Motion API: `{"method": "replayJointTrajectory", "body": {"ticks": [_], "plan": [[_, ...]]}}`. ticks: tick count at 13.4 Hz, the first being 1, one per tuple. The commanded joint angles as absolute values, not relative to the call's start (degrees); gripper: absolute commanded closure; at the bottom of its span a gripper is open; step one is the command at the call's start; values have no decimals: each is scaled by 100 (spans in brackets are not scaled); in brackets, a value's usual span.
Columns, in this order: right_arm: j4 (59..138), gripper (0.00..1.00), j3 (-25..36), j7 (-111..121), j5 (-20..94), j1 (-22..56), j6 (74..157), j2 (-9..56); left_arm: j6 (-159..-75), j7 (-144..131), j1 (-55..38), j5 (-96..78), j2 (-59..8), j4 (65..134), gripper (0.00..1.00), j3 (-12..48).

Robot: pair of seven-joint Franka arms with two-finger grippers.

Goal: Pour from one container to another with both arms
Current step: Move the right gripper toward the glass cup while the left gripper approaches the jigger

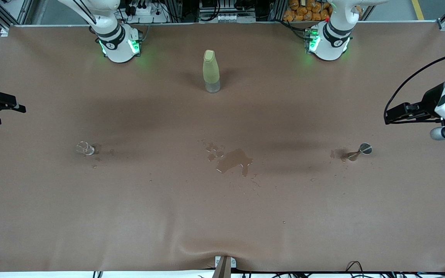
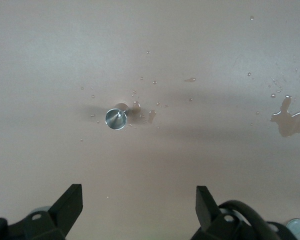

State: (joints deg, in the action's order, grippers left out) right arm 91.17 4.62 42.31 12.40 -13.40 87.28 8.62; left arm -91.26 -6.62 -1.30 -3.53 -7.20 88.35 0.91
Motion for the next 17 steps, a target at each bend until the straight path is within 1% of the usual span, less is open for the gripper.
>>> {"method": "replayJointTrajectory", "body": {"ticks": [1, 3, 5, 8, 11, 14, 17], "plan": [[9097, 0, 387, 5787, 1626, -1827, 8894, 1176, -9097, -686, -167, -413, -773, 8763, 0, 88], [9254, 0, 387, 6893, 2229, -2222, 8947, 1440, -9097, -336, -71, -422, -773, 8771, 0, 79], [9360, 0, 387, 8299, 2766, -2451, 9079, 1730, -9097, -255, -53, -422, -782, 8771, 0, 62], [9369, 0, 387, 9749, 3574, -2855, 9018, 2476, -9097, -255, -53, -422, -835, 8763, 0, 53], [9343, 0, 387, 11606, 4366, -3295, 9009, 3390, -9097, -229, 26, -431, -914, 8763, 0, 53], [9334, 0, 360, 12661, 4946, -3331, 8965, 3813, -9114, 121, 184, -824, -1019, 8754, 0, 35], [9308, 0, 360, 12981, 5229, -3349, 8763, 4174, -9114, 255, 448, -1142, -1150, 8780, 0, 35]]}}
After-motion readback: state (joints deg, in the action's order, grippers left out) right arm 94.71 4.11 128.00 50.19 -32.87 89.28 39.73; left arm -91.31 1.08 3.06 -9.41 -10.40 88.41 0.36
